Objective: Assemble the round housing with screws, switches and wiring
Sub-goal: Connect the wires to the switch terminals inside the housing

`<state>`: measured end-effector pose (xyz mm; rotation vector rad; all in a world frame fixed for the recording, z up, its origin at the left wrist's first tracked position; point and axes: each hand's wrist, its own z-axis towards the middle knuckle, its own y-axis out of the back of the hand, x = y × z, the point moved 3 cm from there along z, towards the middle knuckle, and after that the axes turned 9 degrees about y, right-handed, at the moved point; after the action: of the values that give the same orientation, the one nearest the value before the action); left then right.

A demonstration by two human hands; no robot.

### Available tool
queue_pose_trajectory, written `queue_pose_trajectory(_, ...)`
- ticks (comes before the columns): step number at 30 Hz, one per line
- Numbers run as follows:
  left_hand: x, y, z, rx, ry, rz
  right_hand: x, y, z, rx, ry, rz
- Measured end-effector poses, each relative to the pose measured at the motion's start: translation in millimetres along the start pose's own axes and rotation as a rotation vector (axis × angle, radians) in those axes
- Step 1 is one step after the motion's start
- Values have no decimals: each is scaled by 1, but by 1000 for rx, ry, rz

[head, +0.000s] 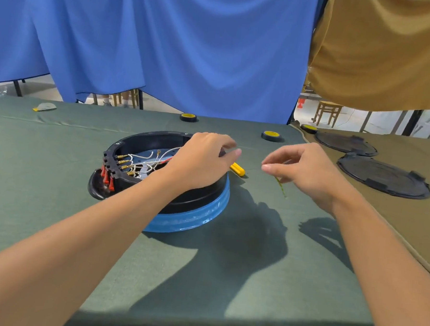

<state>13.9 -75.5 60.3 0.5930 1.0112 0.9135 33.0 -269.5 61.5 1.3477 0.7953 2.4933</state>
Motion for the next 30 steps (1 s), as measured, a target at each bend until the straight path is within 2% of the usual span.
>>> queue_pose_trajectory(4, -1, 14, -3, -103, 50, -307, 30, -19, 23, -177, 17, 398)
queue_pose_trajectory(7, 2, 27, -4, -139, 68, -497, 46, -37, 38, -236, 13, 515)
queue_pose_trajectory(11, 12, 40, 3, -228, 96, -441, 53, -59, 51, -253, 16, 595)
queue_pose_trajectory(15, 21, 46, 8, -273, 136, -356, 46, -77, 58, -241, -56, 657)
queue_pose_trajectory(23, 35, 34, 16, -176, 194, -197, 23, -88, 70, -217, -26, 412)
queue_pose_trajectory(26, 42, 30, 22, -141, 249, -117, 11, -88, 75, -357, -29, 262)
queue_pose_trajectory(28, 47, 26, 26, -81, 295, -49, 0, -93, 72, -442, -60, 256)
queue_pose_trajectory(30, 50, 23, 28, -50, 322, 1, -12, -101, 68, -440, -110, 256)
